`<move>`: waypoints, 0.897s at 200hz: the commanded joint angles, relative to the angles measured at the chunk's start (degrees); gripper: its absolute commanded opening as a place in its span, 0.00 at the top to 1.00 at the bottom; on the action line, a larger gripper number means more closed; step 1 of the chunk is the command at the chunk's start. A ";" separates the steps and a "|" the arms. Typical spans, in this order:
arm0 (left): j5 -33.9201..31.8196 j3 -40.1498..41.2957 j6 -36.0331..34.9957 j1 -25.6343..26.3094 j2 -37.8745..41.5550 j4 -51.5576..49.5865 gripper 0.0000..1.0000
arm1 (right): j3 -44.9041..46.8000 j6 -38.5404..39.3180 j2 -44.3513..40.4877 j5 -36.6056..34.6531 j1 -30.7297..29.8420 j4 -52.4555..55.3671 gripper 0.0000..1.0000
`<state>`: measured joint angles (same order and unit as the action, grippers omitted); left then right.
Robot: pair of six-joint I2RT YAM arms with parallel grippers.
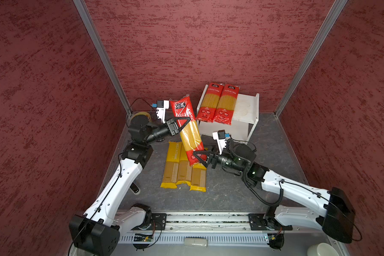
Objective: Arrange pasta packages on shelves
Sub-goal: Pick up the pasta bag from the center of the table.
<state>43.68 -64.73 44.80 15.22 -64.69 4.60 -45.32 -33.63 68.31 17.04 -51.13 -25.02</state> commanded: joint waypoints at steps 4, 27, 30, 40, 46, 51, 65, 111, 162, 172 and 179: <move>0.71 -6.60 3.32 -0.21 -1.83 2.45 1.00 | 1.45 -1.33 -1.78 2.17 1.78 -2.37 0.12; 0.69 -9.00 4.45 0.34 -3.47 2.51 1.00 | 1.84 -3.20 -2.66 5.58 3.90 -4.90 0.11; 0.58 -9.09 4.43 0.49 -3.51 2.72 1.00 | 2.02 -3.44 -2.85 5.94 3.93 -5.31 0.11; 0.11 -9.34 4.76 0.92 -3.77 3.29 1.00 | 3.00 -4.62 -3.33 7.14 4.59 -7.22 0.11; 0.09 -9.48 4.97 1.24 -4.06 3.82 1.00 | 3.70 -5.56 -3.44 7.91 4.93 -8.92 0.10; 0.01 -9.59 5.16 1.50 -4.34 4.14 1.00 | 4.25 -6.50 -3.45 8.57 5.27 -10.38 0.11; -0.08 -10.16 5.53 2.58 -5.30 4.59 1.00 | 4.89 -8.01 -3.21 9.90 5.61 -13.10 0.11; -1.94 -12.36 6.99 6.99 -8.93 7.63 1.00 | 5.60 -9.02 -2.27 8.27 5.91 -17.35 0.23; -3.84 -13.84 7.75 10.09 -12.90 9.37 0.94 | 7.68 -10.94 -2.65 4.75 6.22 -19.64 0.58; -4.08 -14.10 7.60 10.00 -13.09 9.04 0.92 | 7.88 -11.42 -2.66 4.19 6.31 -20.52 0.62; -4.13 -14.21 7.48 10.00 -13.13 8.79 0.91 | 7.88 -11.57 -2.66 3.99 6.45 -20.97 0.65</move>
<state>41.65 -75.85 50.74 24.51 -78.54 6.66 -37.71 -43.62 65.84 23.14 -44.80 -41.60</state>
